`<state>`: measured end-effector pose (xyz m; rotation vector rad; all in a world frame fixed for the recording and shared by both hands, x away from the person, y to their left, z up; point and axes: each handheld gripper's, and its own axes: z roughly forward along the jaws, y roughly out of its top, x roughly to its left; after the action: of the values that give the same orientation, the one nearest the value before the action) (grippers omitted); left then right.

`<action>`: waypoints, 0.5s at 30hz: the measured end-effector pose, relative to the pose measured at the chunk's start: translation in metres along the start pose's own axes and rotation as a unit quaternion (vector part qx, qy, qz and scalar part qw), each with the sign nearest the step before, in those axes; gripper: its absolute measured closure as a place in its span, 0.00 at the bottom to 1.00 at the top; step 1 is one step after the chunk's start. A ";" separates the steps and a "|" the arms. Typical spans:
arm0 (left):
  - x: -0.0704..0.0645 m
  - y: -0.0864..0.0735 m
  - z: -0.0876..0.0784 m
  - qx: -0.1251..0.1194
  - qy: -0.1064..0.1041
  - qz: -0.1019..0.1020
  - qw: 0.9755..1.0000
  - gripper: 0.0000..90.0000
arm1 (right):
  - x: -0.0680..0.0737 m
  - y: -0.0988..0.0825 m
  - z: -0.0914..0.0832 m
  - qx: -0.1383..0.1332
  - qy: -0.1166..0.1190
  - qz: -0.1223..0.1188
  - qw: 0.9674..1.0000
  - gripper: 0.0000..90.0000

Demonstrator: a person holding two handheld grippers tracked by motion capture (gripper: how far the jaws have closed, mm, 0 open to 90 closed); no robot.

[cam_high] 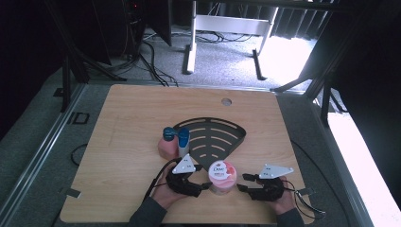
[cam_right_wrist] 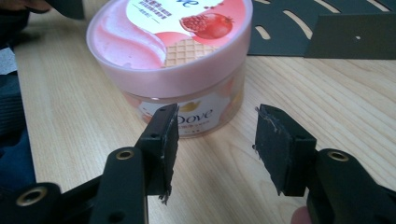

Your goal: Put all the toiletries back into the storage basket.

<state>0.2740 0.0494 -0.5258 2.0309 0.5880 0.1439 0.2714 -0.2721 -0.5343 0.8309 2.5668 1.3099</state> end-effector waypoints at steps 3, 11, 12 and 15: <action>-0.002 -0.001 0.004 0.010 0.003 0.015 1.000 0.31 | 0.002 0.002 0.001 -0.003 0.006 -0.006 1.000 0.51; -0.006 -0.003 0.014 0.025 0.002 0.042 0.999 0.30 | 0.006 0.005 0.006 -0.007 0.026 -0.024 0.999 0.45; -0.006 -0.004 0.016 0.028 0.002 0.046 0.999 0.30 | 0.007 0.005 0.007 -0.007 0.027 -0.026 0.999 0.45; -0.008 -0.004 0.019 0.032 0.002 0.054 0.998 0.29 | 0.007 0.006 0.008 -0.009 0.033 -0.031 0.999 0.43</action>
<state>0.2718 0.0323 -0.5383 2.1263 0.4914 0.1951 0.2707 -0.2600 -0.5336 0.7122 2.6039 1.3617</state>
